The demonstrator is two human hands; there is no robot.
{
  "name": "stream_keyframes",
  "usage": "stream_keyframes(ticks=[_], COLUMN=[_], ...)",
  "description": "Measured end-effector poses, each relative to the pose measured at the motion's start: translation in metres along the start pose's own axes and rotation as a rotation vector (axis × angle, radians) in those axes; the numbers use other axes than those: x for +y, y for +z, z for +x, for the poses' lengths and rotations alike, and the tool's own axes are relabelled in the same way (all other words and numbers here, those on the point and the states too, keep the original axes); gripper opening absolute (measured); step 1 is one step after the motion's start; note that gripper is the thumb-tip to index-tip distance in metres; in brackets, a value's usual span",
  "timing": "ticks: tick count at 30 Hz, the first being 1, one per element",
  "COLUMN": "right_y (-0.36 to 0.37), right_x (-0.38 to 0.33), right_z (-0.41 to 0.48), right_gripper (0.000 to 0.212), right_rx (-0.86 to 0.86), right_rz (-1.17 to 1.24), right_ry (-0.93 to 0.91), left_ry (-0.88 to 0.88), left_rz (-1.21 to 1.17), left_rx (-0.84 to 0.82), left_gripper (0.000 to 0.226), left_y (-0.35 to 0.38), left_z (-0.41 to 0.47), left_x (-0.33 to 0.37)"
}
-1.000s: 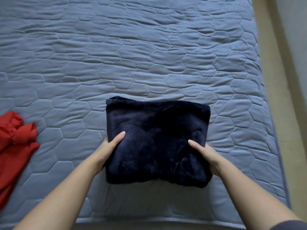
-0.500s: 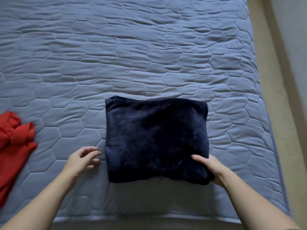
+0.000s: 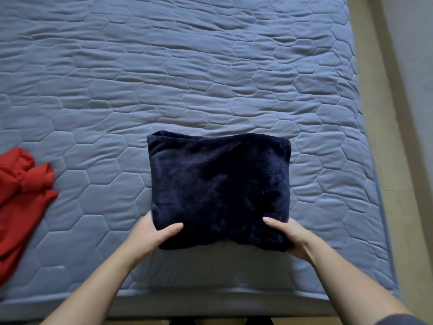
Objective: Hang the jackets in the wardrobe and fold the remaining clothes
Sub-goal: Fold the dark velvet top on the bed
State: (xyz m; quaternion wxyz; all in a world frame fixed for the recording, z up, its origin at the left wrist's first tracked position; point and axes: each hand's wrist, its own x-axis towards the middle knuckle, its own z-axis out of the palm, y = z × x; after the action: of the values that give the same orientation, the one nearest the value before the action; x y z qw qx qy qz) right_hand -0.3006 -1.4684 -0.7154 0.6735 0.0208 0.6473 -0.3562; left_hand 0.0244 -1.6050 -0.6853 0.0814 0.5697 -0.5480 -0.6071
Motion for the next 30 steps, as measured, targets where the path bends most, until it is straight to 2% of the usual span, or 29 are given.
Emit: stream_keyframes(ticks=[2, 5, 9, 12, 14, 16, 18, 20, 22, 25, 27, 30], right_y=[-0.008, -0.014, -0.018, -0.034, -0.041, -0.037, -0.025, -0.01, 0.003, 0.012, 0.014, 0.017], right_x=[-0.007, -0.015, -0.007, -0.001, -0.004, -0.017, -0.035, -0.053, -0.064, -0.068, -0.072, -0.08], right_z=[0.003, 0.007, 0.004, -0.005, -0.005, -0.003, 0.003, 0.014, 0.023, 0.022, 0.007, -0.038], right_gripper=[0.037, 0.033, 0.04, 0.039, 0.042, 0.051, 0.055, 0.058, 0.063, 0.053, 0.048, 0.055], right_rx=[0.135, 0.136, -0.001, -0.042, -0.007, -0.008, -0.018, 0.0, 0.053, 0.089, 0.115, 0.089], right_rz=[-0.121, -0.187, -0.181, -0.369, -0.419, -0.362, -0.251, -0.139, -0.123, -0.089, -0.051, -0.045], right_ry=[-0.093, -0.114, 0.089, 0.19, 0.164, 0.11, 0.04, -0.013, -0.031, -0.092, -0.174, -0.256], left_ry=[0.016, -0.028, -0.101, -0.155, -0.136, -0.13, -0.213, -0.294, -0.347, -0.398, -0.392, -0.391], left_rz=[0.047, 0.079, 0.063, 0.03, -0.066, -0.235, -0.331, -0.374, -0.411, -0.448, -0.482, -0.491], left_rx=[0.114, 0.112, 0.103, 0.084, 0.056, 0.038, 0.039, 0.014, -0.008, -0.057, -0.109, -0.157], left_gripper=[0.019, 0.011, 0.01, 0.011, 0.022, 0.047, 0.082, 0.092, 0.084, 0.062, 0.049, 0.041], left_y=[-0.002, -0.012, -0.017, -0.012, -0.01, -0.01, -0.014, -0.014, -0.011, -0.007, -0.009, -0.017], left_z=[0.012, 0.028, 0.027, 0.019, 0.02, 0.029, 0.042, 0.052, 0.058, 0.055, 0.044, 0.013], left_x=[-0.002, 0.0, -0.009, -0.013, -0.007, 0.003, 0.011, 0.016, 0.021, 0.036, 0.049, 0.069])
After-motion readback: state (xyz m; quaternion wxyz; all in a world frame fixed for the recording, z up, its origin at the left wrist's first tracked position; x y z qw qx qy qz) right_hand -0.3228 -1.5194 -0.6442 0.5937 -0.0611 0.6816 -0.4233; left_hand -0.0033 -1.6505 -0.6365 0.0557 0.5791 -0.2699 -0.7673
